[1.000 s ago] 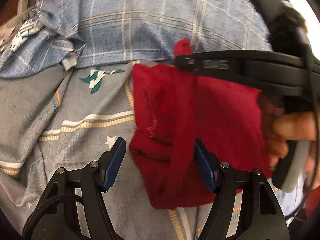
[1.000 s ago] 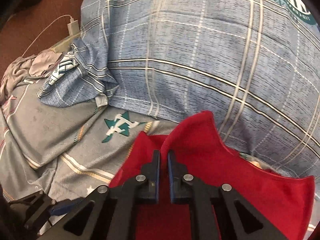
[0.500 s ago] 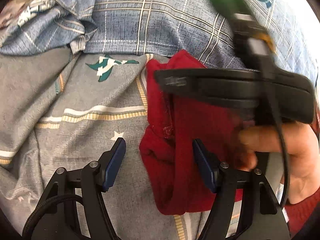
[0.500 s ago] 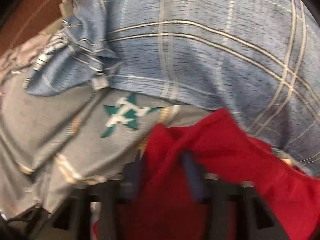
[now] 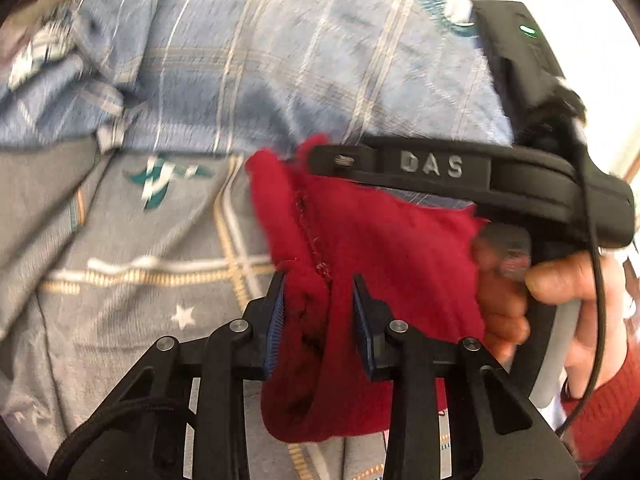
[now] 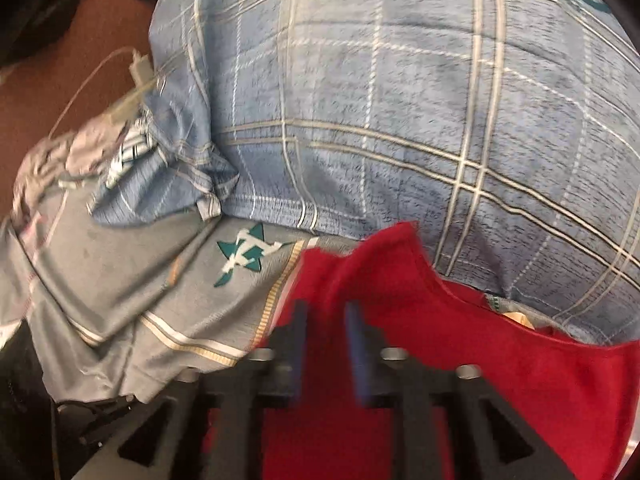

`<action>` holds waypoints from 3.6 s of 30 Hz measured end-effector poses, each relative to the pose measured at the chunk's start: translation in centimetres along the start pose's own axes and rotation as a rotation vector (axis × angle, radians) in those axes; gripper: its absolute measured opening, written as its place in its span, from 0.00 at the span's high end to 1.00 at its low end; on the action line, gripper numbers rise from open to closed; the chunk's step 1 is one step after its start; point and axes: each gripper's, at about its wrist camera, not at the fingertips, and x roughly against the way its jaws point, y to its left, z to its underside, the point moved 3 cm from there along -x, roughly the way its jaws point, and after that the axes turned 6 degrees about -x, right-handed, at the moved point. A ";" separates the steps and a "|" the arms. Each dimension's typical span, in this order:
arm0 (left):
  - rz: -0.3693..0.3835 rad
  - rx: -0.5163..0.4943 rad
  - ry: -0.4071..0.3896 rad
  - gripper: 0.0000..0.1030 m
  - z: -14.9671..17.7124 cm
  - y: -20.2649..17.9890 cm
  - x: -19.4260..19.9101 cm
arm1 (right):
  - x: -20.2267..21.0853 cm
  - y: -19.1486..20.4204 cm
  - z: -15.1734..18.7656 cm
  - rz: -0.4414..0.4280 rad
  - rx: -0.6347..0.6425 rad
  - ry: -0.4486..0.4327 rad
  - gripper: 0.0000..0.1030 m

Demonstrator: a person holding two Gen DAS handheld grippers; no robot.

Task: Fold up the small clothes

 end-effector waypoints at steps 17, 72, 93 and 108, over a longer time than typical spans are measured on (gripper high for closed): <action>-0.095 -0.048 0.093 0.32 1.3 -1.0 0.1 | -1.9 1.0 1.6 0.027 0.047 0.077 0.80; 0.092 -0.451 0.089 0.41 1.6 -24.1 -0.7 | 16.1 -24.1 12.4 0.037 -0.439 -0.102 0.44; -0.063 -0.337 0.155 0.41 2.8 -20.1 -4.0 | 16.8 -19.7 16.4 0.264 -0.266 -0.100 0.77; -0.112 -0.372 0.150 0.40 3.4 -20.7 -4.7 | 16.2 -20.3 18.3 0.325 -0.276 -0.103 0.77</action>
